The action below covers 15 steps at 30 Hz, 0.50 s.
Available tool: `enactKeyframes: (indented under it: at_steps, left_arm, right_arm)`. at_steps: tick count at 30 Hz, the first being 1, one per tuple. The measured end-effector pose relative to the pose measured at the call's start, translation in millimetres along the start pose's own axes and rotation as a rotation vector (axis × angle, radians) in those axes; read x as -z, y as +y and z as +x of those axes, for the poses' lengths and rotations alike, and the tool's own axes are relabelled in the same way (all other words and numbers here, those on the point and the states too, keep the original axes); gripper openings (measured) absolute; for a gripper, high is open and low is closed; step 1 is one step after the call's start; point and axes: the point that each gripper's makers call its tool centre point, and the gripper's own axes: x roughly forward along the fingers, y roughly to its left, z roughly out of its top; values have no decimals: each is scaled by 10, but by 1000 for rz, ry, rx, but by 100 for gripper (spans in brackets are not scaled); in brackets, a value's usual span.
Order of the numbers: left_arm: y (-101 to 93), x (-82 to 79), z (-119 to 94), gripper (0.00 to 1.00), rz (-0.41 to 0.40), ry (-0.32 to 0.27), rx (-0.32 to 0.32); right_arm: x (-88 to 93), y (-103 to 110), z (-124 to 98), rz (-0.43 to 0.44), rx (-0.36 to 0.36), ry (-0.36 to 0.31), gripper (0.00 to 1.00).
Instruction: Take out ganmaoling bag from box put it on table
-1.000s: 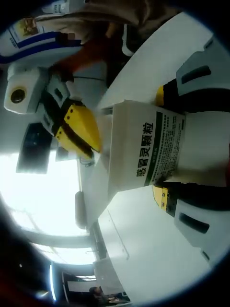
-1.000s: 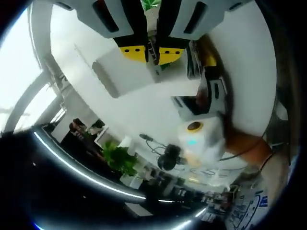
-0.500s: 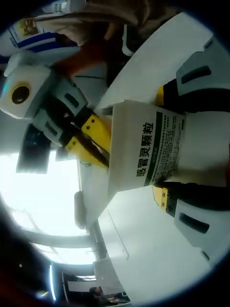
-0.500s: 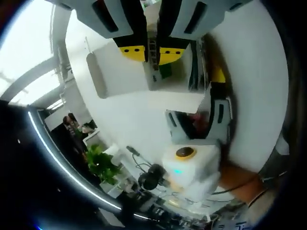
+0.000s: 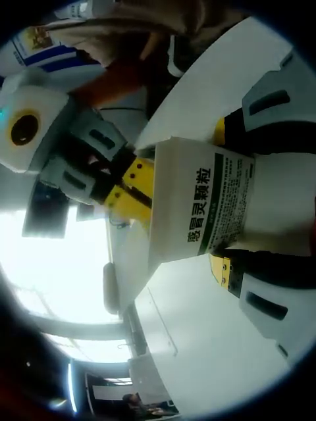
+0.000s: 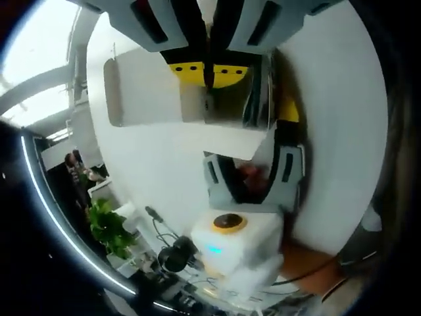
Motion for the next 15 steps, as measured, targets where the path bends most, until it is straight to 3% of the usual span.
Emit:
enactKeyframes:
  at_steps: [15]
  left_arm:
    - [-4,-5,3,49,2,-1,-1]
  right_arm:
    - [-1,-20,-86,69,-11,-34,0]
